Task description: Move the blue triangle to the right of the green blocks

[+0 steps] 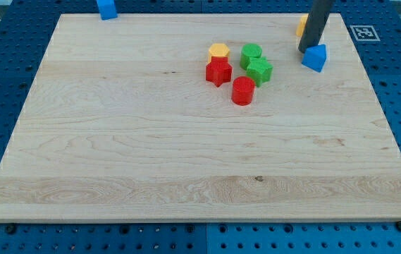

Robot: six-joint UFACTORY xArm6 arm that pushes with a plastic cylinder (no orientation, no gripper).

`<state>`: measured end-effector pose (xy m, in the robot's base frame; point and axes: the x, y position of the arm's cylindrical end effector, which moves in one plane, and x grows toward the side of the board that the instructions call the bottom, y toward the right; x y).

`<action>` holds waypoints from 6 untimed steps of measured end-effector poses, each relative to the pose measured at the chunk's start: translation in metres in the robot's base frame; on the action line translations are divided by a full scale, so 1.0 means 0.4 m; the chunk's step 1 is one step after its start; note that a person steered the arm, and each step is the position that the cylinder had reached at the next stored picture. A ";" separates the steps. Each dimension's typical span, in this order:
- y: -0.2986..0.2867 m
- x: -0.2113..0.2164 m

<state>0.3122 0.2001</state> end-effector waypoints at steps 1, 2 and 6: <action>0.005 -0.012; 0.075 -0.025; -0.021 0.157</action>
<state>0.3749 0.1916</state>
